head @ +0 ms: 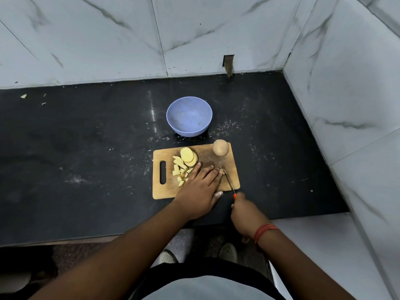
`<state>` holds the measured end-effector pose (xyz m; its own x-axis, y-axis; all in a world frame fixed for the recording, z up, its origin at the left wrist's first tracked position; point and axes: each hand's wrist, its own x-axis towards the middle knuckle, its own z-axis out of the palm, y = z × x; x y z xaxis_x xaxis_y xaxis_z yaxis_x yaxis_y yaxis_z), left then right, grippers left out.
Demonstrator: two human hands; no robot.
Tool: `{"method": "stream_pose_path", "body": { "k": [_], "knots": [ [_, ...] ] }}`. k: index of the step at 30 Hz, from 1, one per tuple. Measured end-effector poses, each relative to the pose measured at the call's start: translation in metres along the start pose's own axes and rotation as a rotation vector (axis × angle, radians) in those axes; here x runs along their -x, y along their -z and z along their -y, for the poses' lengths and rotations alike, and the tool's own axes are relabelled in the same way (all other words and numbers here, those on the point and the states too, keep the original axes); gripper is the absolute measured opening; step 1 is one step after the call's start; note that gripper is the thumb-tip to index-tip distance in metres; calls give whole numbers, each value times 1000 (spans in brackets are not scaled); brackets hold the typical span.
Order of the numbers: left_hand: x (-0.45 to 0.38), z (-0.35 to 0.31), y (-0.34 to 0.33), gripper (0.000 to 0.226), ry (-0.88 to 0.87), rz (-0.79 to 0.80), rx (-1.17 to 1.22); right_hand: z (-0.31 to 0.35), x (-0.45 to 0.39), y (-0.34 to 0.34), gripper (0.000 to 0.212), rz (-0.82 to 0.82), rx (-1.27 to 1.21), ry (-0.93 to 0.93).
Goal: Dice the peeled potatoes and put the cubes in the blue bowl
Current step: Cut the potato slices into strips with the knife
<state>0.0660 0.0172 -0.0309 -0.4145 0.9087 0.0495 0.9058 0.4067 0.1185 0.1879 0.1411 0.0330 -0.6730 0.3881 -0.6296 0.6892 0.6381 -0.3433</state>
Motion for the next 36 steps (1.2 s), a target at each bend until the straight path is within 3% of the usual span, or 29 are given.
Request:
{"method": "stream_pose_path", "body": {
  "k": [6,17,22,26,36],
  "knots": [
    [0,0,0,63,-4,19,-19,20,-12,12,42,20,29,-2],
    [1,-9,2,69,40,49,-40,24,-13,5,48,2,-45,-18],
    [2,-9,5,70,49,74,-50,7,7,-8,39,27,-120,-74],
    [4,-6,5,67,62,82,4,0,21,-10,10,42,-181,-119],
    [6,-2,6,74,75,88,37,19,18,-5,10,4,-185,-134]
  ]
}}
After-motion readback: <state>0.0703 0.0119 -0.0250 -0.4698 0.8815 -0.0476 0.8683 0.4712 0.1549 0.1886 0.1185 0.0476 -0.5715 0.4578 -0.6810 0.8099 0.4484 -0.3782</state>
